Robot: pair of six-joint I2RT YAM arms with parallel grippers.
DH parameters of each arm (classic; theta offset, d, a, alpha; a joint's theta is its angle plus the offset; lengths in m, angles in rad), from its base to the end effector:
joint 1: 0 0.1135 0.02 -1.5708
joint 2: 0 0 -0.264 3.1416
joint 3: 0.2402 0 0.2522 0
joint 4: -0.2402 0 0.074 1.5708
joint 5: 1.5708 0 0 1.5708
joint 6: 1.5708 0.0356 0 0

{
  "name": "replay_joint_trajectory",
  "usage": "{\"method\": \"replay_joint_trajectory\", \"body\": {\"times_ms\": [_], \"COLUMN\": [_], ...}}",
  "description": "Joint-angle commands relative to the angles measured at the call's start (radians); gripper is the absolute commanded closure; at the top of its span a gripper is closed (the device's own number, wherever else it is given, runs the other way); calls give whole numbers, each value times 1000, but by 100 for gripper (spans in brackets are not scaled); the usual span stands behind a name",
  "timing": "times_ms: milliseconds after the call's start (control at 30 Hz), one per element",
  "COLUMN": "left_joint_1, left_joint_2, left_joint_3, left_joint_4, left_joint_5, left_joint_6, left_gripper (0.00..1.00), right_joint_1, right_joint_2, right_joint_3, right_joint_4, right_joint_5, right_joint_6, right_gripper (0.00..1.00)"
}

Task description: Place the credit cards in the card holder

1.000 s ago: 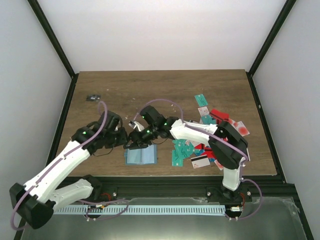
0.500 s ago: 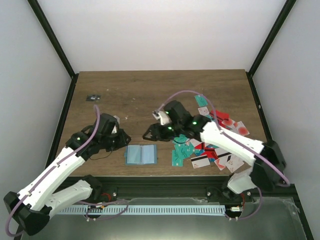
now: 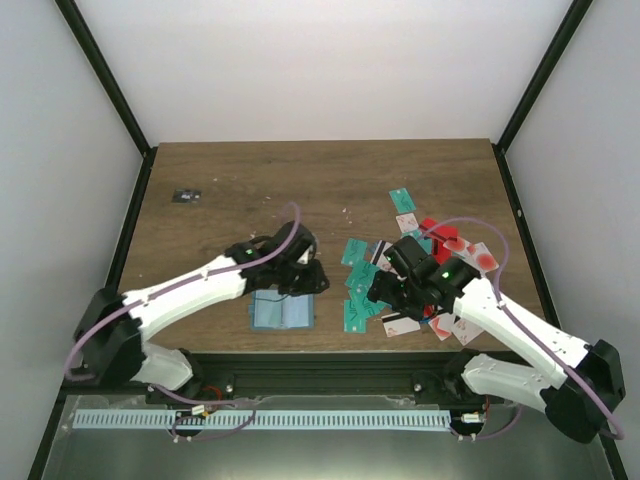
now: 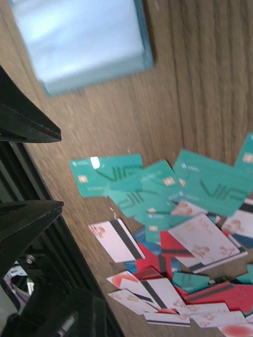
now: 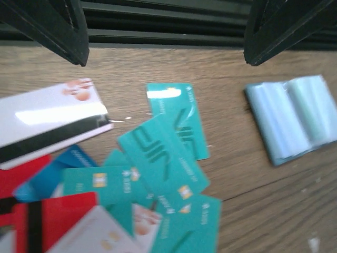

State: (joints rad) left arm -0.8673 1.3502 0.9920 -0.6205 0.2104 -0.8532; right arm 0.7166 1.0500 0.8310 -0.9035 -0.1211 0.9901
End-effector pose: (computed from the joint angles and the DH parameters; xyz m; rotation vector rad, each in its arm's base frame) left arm 0.1712 -0.2133 0.2511 0.1096 2.7899 -0.8374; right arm 0.1391 0.1268 0.2493 0.3525 2.8530 0.6083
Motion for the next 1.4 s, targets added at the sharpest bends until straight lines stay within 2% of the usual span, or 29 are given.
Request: {"method": "replay_joint_trajectory", "body": {"times_ms": [0,100,267,533,800,933,1200,1367], "left_joint_1": [-17,-17,-17,-10,-21,-56,-179,-260], "left_joint_2": [160,304,546,733,784,754,687,678], "left_joint_3": [118,220,377,493,483,414,290,255], "left_joint_4": [102,110,70,19,33,48,112,156], "left_joint_5": [39,66,111,145,171,167,135,111], "left_joint_6": [61,144,308,433,472,471,365,221], "left_gripper": [67,64,63,60,61,62,62,64], "right_joint_1": [-37,-52,-54,-55,-55,-55,-55,-55], "right_joint_2": [-3,27,34,-8,-50,-84,-147,-223], "right_joint_3": [-11,-26,-81,-137,-152,-182,-289,-371], "right_joint_4": [-106,-63,35,-10,-36,-9,2,21], "right_joint_5": [121,84,-89,-145,-154,-212,-257,-305], "right_joint_6": [82,38,-7,47,98,93,63,64], "right_gripper": [17,18,18,18,18,18,18,19]}}
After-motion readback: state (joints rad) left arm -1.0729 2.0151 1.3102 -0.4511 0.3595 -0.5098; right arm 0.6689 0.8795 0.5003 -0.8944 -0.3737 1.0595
